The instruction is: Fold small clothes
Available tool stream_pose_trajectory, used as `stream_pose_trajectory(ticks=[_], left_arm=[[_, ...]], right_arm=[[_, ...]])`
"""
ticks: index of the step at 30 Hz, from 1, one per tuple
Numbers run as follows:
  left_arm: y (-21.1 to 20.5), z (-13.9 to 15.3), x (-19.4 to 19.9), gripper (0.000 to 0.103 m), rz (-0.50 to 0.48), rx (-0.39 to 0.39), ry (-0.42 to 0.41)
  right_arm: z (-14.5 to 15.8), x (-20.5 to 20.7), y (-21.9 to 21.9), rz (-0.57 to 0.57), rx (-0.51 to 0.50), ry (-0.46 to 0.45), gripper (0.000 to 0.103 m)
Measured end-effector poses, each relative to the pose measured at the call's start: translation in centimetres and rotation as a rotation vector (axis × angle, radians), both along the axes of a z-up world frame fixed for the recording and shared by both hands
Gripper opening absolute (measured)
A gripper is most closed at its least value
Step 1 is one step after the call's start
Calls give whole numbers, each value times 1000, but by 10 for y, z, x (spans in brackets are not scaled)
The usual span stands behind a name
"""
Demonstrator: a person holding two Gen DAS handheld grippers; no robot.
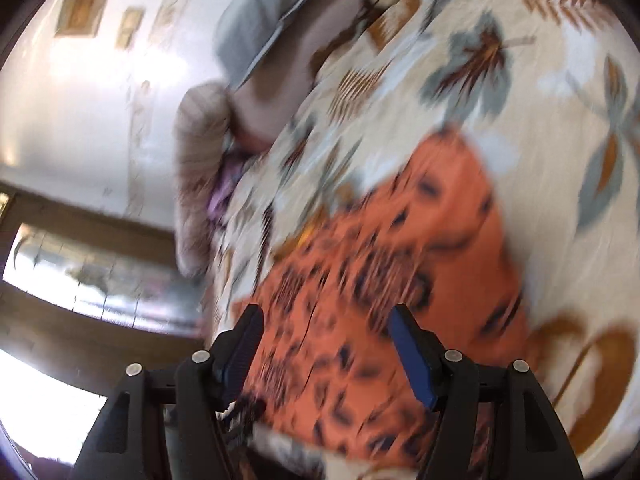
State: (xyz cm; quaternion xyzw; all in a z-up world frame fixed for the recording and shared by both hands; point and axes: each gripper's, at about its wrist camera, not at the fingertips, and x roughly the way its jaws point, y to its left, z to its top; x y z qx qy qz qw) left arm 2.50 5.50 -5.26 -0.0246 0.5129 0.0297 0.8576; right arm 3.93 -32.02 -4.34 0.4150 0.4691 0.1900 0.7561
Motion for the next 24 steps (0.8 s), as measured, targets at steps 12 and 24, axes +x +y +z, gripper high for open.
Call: stream_pose_trajectory(ticks=[12, 24], left_arm=[[49, -13, -3, 86, 159, -34, 57], [56, -12, -4, 86, 181, -54, 57]], right_arm=[[-39, -53, 3, -54, 2, 85, 70], [-46, -55, -8, -76, -7, 85, 72]])
